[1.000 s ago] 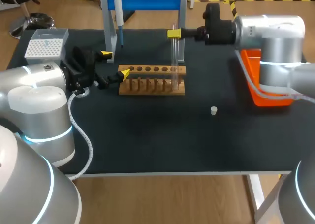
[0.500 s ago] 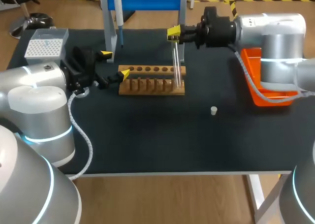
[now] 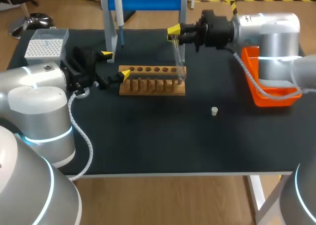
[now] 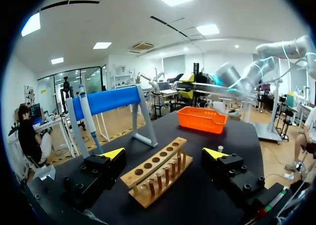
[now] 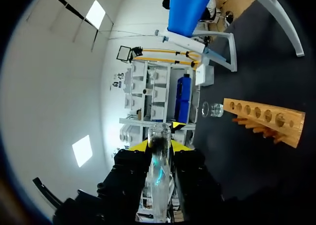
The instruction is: Invert the test tube, pick up the pipette, mount the tip to pipette, aspirate from beaker and dispense into the tube, eject the tip, return the pipette, and cap with the stopper.
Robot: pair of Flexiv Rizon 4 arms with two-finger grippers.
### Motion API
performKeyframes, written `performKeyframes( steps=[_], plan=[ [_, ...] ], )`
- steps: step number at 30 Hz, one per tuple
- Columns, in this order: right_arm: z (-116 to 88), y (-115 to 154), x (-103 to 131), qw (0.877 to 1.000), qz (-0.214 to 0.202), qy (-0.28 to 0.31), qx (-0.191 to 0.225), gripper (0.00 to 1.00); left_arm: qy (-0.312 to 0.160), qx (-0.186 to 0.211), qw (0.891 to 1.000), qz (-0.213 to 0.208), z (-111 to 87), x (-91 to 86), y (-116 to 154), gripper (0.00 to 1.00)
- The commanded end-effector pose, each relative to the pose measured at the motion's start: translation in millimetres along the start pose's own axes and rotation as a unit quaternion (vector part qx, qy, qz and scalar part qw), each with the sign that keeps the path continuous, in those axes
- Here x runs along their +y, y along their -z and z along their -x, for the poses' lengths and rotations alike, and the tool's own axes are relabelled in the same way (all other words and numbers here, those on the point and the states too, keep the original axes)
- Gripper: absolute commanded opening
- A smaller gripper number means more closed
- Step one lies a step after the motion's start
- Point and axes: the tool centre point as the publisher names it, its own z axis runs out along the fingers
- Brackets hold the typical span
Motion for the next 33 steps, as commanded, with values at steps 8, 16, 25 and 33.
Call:
performKeyframes(
  steps=[8,16,25,33],
  plan=[
    [4,0,-9,1.000,-0.007,-0.004,-0.003,0.00,0.000,-0.003,1.000,-0.001,-1.0,1.2,-2,1.00],
    [4,3,-13,1.000,-0.006,-0.008,-0.012,0.00,0.000,-0.003,1.000,-0.001,-1.0,1.2,-2,1.00],
    [4,4,-15,1.000,-0.002,-0.006,-0.017,0.00,0.000,-0.003,1.000,-0.001,-1.0,1.2,-2,1.00],
    [4,4,-15,1.000,-0.002,-0.006,-0.017,0.00,-0.117,0.043,0.980,-0.155,-24.9,-2.1,3,1.00]
  ],
)
